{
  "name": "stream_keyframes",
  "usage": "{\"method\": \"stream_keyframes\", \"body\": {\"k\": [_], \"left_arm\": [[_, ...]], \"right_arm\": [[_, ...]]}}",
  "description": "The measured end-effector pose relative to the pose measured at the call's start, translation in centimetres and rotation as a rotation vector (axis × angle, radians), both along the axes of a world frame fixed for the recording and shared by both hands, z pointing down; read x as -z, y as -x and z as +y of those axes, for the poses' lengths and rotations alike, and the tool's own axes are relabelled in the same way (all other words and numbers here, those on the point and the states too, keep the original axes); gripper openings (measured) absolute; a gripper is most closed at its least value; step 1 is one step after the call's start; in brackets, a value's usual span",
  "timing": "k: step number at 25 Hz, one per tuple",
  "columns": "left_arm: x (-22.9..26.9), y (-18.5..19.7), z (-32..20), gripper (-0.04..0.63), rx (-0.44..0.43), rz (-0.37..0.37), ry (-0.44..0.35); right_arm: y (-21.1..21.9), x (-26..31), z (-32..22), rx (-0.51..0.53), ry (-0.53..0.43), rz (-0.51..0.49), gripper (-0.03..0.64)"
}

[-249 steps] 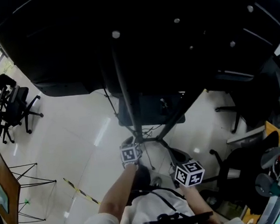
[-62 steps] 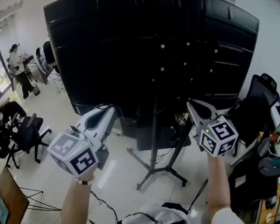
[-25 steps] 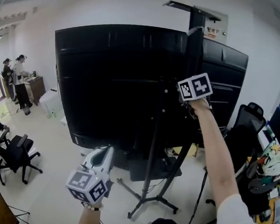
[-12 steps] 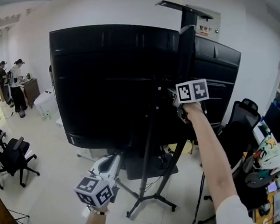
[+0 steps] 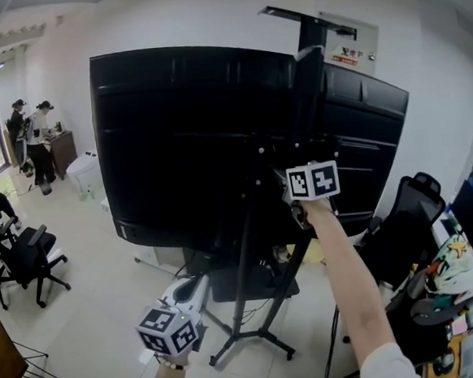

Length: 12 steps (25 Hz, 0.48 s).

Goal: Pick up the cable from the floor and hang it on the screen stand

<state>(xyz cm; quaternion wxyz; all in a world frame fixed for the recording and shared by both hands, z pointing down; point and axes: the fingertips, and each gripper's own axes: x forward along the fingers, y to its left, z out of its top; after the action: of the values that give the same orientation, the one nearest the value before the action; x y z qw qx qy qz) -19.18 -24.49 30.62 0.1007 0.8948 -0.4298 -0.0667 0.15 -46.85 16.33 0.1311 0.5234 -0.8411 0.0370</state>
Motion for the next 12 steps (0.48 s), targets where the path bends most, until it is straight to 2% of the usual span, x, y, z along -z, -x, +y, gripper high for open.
{"method": "stream_keyframes", "body": {"k": [3,5,10,11,12], "left_arm": [[-1.8,-2.6,1.5,0.010,0.014,-0.019,0.033],[-3.2,-4.4,2.6,0.010,0.016,-0.032,0.054],[-6.2,-7.9,6.5,0.012,0.031,-0.026,0.105],[-6.7,-8.7,7.6,0.012,0.035,-0.021,0.115],[-7.3,-9.4,8.7,0.012,0.041,-0.016,0.125]], "right_arm": [[-0.7,-2.5,2.5,0.033,0.020,0.004,0.188],[-1.7,-4.1,4.8,0.048,0.015,-0.007,0.222],[-4.6,-7.8,13.7,0.112,-0.032,-0.043,0.208],[-5.3,-8.6,15.9,0.126,-0.046,-0.057,0.168],[-6.0,-9.6,18.1,0.140,-0.056,-0.075,0.089]]}}
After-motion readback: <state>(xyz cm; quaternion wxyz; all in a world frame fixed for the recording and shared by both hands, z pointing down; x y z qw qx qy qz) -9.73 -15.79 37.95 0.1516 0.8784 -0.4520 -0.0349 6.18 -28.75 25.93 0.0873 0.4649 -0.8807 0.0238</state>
